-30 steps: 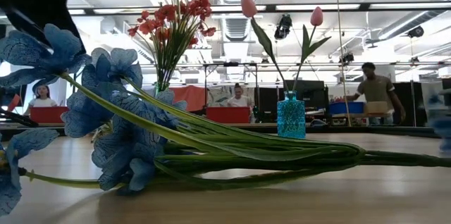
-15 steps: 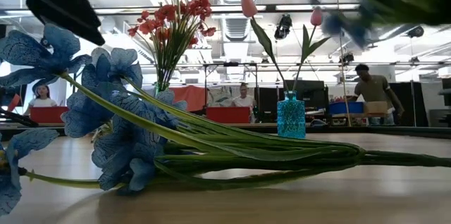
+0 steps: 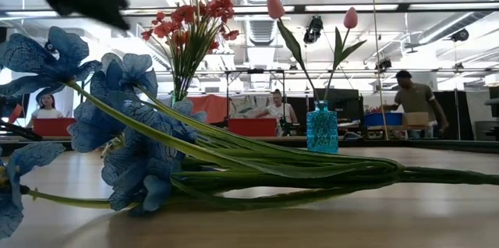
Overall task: Sort flowers into vase by color
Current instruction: Put the right blue flowers into the green vase
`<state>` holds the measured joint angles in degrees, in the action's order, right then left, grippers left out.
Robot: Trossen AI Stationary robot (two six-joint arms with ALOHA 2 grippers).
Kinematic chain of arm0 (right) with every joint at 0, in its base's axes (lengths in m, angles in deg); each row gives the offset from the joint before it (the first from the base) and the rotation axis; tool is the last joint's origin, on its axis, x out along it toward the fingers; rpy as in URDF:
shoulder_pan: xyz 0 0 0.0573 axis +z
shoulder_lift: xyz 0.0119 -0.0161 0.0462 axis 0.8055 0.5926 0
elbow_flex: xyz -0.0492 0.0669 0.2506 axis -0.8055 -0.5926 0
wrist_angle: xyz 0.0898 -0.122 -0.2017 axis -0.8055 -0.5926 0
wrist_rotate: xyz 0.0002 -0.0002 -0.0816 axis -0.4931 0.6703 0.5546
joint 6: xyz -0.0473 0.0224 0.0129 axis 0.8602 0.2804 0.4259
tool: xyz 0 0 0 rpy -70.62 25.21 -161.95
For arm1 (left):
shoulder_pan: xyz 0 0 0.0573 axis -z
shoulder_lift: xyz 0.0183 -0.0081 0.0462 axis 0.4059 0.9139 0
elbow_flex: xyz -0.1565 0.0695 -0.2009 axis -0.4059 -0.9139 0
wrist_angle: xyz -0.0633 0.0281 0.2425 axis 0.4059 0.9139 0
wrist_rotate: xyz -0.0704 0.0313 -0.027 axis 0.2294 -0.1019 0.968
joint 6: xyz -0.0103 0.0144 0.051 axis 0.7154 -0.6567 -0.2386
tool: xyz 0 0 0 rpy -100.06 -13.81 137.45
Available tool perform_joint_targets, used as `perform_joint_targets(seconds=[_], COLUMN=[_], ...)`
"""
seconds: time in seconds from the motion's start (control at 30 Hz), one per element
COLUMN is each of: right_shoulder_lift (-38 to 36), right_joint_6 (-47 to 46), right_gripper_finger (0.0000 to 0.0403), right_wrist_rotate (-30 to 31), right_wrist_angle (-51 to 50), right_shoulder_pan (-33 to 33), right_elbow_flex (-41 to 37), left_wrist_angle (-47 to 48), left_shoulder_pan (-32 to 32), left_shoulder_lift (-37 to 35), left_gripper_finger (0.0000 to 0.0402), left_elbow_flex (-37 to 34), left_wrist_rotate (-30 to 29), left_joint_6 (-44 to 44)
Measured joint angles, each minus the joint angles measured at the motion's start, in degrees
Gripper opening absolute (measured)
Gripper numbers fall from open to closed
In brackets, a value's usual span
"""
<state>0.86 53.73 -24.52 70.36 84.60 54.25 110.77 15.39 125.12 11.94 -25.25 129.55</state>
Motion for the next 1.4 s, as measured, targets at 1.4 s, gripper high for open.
perform_joint_targets(seconds=[1.4], right_shoulder_lift=[36.1], right_joint_6=[10.4], right_gripper_finger=[0.0018], right_wrist_rotate=[-11.2], right_wrist_angle=[5.5], right_shoulder_pan=[-34.3], right_elbow_flex=[36.3], left_wrist_angle=[21.5], left_shoulder_pan=[9.0], left_shoulder_lift=[-37.6], left_gripper_finger=[0.0237], left_elbow_flex=[-18.6], left_wrist_rotate=[-23.2], left_joint_6=[16.7])
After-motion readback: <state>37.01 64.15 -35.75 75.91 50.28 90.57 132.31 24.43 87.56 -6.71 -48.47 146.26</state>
